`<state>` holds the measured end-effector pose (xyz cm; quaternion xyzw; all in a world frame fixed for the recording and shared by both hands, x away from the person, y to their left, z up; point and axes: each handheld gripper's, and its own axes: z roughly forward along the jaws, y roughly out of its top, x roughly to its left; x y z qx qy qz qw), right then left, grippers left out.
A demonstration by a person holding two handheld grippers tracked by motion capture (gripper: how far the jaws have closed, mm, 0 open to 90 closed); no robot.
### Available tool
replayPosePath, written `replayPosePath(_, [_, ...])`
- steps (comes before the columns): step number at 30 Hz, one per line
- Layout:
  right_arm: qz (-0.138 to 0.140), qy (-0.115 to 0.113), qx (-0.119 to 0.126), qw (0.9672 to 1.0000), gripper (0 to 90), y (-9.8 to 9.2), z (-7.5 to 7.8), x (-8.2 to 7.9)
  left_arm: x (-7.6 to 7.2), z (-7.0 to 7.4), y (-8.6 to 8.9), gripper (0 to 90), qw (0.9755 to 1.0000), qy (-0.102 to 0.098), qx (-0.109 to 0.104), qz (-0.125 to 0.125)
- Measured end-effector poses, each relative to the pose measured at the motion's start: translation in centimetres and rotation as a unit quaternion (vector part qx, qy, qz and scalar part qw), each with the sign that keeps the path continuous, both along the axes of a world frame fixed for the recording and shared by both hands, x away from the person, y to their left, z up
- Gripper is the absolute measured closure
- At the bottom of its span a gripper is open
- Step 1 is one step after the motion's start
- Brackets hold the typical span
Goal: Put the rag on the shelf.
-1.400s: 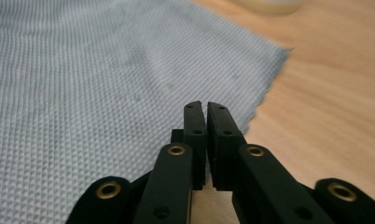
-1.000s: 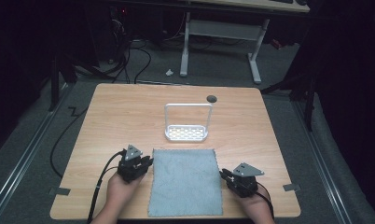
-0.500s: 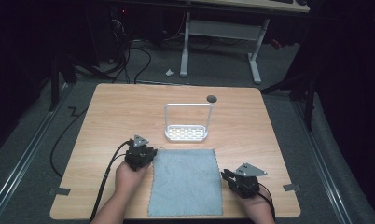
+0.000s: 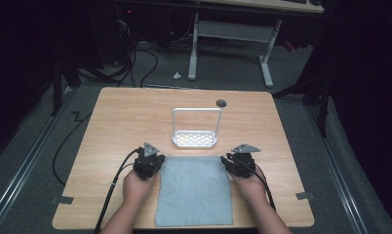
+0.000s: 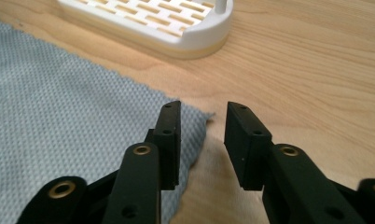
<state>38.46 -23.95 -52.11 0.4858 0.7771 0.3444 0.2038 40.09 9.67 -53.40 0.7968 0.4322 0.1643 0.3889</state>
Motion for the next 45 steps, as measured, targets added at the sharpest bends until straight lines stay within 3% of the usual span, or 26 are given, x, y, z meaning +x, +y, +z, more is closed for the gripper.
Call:
replayPosePath(4, [-0.012,0.006,-0.003,0.9999,66.0,0.1,-0.1,1.0,0.1,0.0,0.1,87.1,1.0000,0.004,-0.004,0.000])
replayPosePath(9, [0.005,0.019,0.005,0.9998,65.4,0.6,-0.4,1.4,0.2,0.0,0.3,87.0,0.9998,0.010,-0.014,0.001])
replayPosePath(11, [0.007,0.011,-0.013,0.9998,65.5,1.0,-0.5,1.2,0.2,0.0,0.3,87.1,0.9998,0.011,-0.014,0.000])
replayPosePath(13, [0.002,0.010,-0.016,0.9998,67.1,1.0,-0.6,1.2,0.2,0.0,0.3,87.6,0.9998,0.012,-0.015,0.000])
replayPosePath(15, [0.006,0.003,-0.020,0.9998,69.9,1.1,-0.6,1.1,0.1,0.0,0.1,87.8,1.0000,0.002,-0.003,0.000])
replayPosePath(20, [0.003,-0.003,-0.018,0.9998,72.4,1.2,-0.7,0.9,0.1,0.0,0.1,88.2,1.0000,0.003,-0.002,-0.001])
replayPosePath(29, [0.011,-0.003,-0.015,0.9998,84.7,1.3,-0.8,0.8,0.1,0.0,0.1,88.2,1.0000,0.003,-0.003,0.000])
replayPosePath(35, [0.012,0.000,0.008,0.9999,89.7,0.9,-1.0,0.9,0.2,0.0,0.2,88.2,0.9999,0.011,-0.012,-0.001])
replayPosePath(38, [0.022,-0.007,-0.007,0.9997,90.0,1.3,-0.9,0.7,0.1,0.0,0.2,88.6,0.9999,0.008,-0.009,-0.003])
replayPosePath(45, [0.020,-0.012,-0.015,0.9996,90.0,1.3,-0.9,0.7,0.2,0.1,0.3,88.8,0.9999,0.005,-0.015,0.001])
